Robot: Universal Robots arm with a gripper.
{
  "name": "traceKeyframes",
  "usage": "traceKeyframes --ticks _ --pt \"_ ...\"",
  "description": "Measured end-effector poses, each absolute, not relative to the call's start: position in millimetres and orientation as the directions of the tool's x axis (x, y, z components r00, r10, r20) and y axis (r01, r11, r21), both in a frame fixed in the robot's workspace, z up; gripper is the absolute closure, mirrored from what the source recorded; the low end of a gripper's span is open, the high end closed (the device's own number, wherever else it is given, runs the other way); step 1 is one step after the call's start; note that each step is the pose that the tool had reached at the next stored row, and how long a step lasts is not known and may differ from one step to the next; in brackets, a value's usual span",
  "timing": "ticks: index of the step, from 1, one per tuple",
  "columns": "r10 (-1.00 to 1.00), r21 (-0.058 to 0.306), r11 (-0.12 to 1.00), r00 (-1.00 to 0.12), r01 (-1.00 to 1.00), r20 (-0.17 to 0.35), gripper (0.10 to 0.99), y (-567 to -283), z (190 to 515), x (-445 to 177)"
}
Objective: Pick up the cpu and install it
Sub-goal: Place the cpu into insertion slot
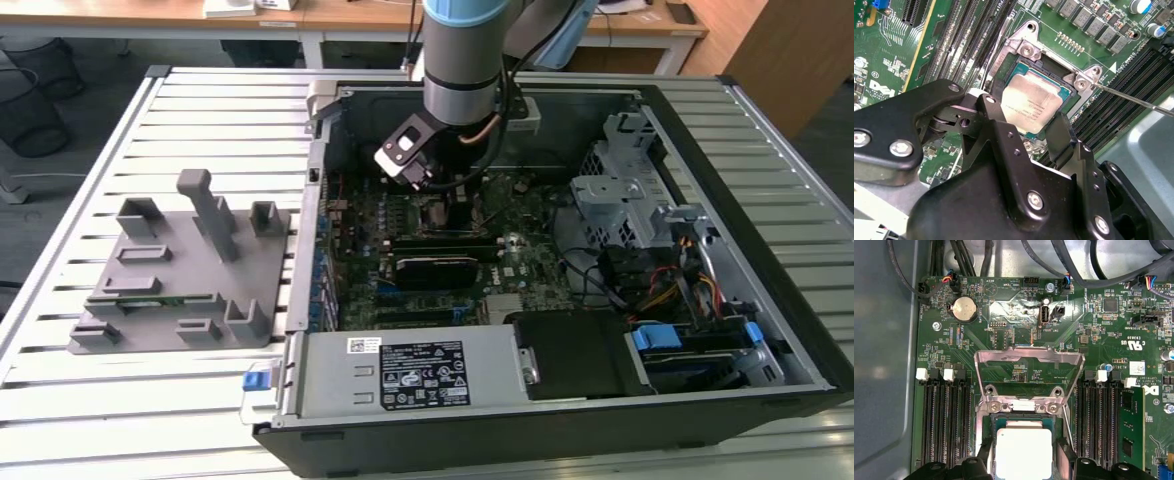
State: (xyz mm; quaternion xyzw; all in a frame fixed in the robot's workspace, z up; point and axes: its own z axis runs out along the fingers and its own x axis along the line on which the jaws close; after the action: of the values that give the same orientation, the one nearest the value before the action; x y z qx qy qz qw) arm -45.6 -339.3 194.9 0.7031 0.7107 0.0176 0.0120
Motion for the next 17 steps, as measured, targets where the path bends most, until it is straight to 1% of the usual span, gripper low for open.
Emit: traceKeyframes --ticks 17 --pt "1.0 0.042 0.009 -0.009 0.999 0.008 0.478 -335.9 193.4 -46.9"
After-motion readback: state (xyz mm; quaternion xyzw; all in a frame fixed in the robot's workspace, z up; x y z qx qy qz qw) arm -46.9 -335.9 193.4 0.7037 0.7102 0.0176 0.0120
